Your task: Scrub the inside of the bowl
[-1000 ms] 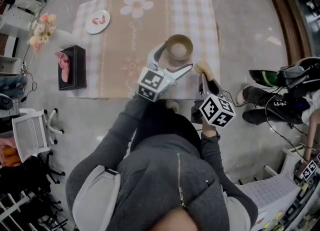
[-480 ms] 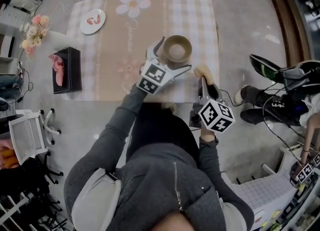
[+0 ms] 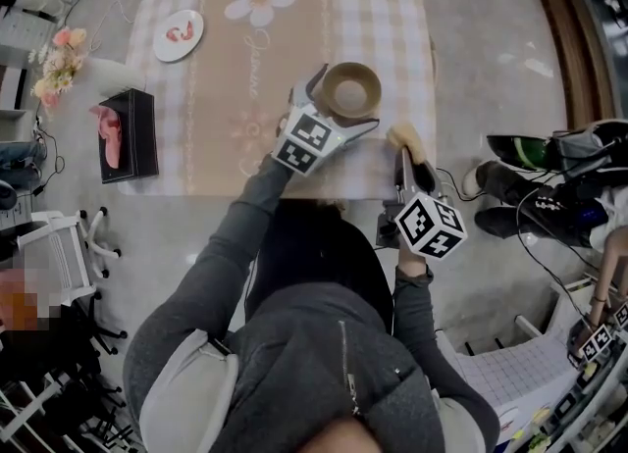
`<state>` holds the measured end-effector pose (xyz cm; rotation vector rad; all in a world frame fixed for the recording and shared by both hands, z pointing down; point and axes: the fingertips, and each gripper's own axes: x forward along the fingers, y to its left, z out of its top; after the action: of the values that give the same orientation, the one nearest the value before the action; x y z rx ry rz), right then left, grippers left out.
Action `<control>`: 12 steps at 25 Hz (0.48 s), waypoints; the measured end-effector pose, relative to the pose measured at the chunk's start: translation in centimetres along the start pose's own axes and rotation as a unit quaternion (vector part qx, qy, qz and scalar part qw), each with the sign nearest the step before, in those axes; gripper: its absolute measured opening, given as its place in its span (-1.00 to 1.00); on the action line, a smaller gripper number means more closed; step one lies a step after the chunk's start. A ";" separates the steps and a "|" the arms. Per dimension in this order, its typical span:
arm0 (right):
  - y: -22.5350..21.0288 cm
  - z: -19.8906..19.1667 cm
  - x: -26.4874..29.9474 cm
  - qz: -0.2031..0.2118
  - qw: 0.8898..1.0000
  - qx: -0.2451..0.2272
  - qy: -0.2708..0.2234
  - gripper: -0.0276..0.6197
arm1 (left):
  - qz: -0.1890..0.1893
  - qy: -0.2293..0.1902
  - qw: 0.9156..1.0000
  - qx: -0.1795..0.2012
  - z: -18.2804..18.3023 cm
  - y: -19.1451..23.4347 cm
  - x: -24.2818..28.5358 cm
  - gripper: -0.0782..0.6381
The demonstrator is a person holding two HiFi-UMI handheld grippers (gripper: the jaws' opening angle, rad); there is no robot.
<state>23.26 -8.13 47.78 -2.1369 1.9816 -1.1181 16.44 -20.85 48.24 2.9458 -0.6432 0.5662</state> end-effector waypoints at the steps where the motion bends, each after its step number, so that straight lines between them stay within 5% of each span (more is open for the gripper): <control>1: 0.0 0.0 0.0 -0.001 1.000 0.000 0.000 -0.70 | -0.001 0.002 1.000 -0.001 -0.1 0.1 0.2 0.89; 12: -0.4 -0.4 0.4 -0.008 1.000 0.004 0.007 -0.70 | -0.006 0.031 0.999 -0.006 -1.9 0.5 1.5 0.88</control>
<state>23.41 -8.28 48.45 -2.1522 1.9655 -1.1441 16.86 -21.55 50.50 2.9064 -0.6203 0.6473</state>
